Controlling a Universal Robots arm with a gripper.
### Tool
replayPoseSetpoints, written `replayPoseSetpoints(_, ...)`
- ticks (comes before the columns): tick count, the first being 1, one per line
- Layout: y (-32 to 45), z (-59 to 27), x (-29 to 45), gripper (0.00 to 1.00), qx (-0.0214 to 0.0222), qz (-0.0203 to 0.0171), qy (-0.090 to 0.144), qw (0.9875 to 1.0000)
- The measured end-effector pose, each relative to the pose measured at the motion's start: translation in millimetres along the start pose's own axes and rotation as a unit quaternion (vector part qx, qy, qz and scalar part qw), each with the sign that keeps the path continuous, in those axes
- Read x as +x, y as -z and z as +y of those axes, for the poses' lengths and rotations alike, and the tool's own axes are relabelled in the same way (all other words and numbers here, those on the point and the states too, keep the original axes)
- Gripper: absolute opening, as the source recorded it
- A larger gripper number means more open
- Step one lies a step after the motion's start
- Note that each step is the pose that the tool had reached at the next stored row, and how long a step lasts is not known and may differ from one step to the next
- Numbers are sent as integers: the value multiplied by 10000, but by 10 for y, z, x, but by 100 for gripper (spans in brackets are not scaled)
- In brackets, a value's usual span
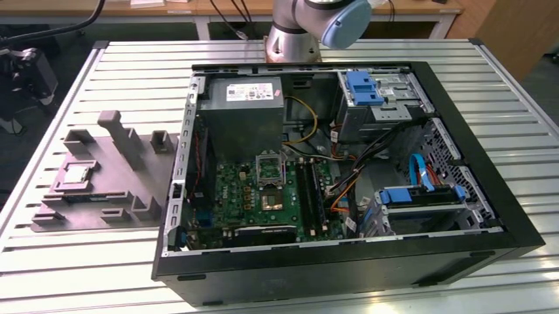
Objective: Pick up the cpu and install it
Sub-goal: 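Pick up the cpu and move it towards the insertion slot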
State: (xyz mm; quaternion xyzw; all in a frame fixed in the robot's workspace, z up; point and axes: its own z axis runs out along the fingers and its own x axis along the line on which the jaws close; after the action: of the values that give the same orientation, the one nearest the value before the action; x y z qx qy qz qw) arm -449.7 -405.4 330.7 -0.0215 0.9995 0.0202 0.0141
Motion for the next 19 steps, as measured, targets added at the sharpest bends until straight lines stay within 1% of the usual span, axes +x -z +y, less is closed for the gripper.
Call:
replayPoseSetpoints(4, -39, -11, 6, 65, 1, -21, 9, 10000)
replayPoseSetpoints(7, -65, -13, 9, 65, 2, -59, 18, 10000)
replayPoseSetpoints(9, -87, -21, 19, 65, 2, -78, 19, 10000)
replayPoseSetpoints(12, -139, -25, 23, 65, 3, -78, 20, 10000)
replayPoseSetpoints(13, -154, -26, 23, 65, 3, -71, 20, 10000)
replayPoseSetpoints(15, -182, -28, 23, 65, 1, -41, 18, 10000)
replayPoseSetpoints(16, -193, -28, 23, 65, 0, -9, 17, 10000)
replayPoseSetpoints(19, -226, -30, 25, 65, -3, 62, 13, 10000)
